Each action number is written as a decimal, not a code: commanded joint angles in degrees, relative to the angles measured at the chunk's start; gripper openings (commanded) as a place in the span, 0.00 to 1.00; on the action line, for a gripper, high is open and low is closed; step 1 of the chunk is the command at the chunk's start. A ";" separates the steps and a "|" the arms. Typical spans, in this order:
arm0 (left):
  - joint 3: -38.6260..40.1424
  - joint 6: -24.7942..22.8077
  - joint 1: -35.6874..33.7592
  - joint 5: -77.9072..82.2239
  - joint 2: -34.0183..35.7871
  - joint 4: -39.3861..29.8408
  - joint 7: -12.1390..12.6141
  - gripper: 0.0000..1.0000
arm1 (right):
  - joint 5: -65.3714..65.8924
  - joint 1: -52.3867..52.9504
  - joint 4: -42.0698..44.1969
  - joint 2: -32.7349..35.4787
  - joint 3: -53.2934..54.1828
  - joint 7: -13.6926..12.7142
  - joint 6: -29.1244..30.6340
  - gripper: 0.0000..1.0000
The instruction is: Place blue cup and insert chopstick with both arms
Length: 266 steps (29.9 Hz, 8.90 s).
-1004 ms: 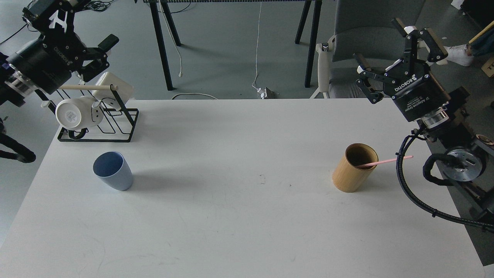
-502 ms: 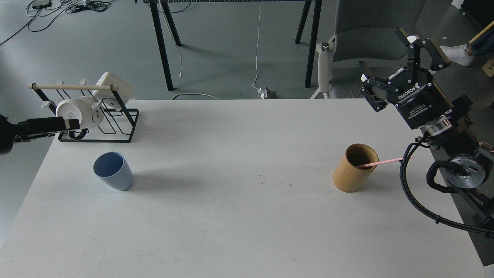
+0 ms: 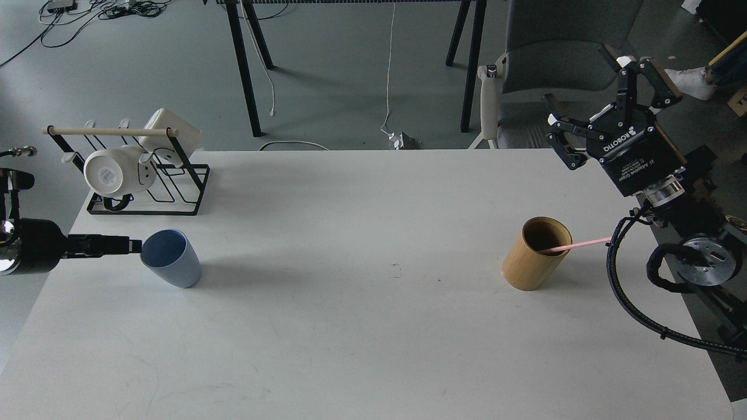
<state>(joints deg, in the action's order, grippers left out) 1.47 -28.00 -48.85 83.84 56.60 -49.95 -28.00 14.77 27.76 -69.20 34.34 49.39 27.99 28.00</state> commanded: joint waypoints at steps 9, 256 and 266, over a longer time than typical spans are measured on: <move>0.02 0.00 -0.37 0.54 -3.69 3.36 0.00 0.98 | 0.00 -1.22 -0.15 0.03 0.18 0.01 0.00 0.92; 48.97 0.00 18.88 -53.25 -29.27 -7.44 0.00 0.87 | 75.23 -23.98 -2.70 11.28 -6.50 0.01 -56.00 0.51; 48.97 0.00 18.97 -53.25 -29.53 -6.65 0.00 0.87 | 75.85 -20.38 -0.50 9.78 -10.28 0.01 -56.00 0.40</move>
<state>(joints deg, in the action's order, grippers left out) 50.44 -28.00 -29.89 30.61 27.17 -57.14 -28.00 90.61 6.97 -69.89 44.42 39.37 28.00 -28.00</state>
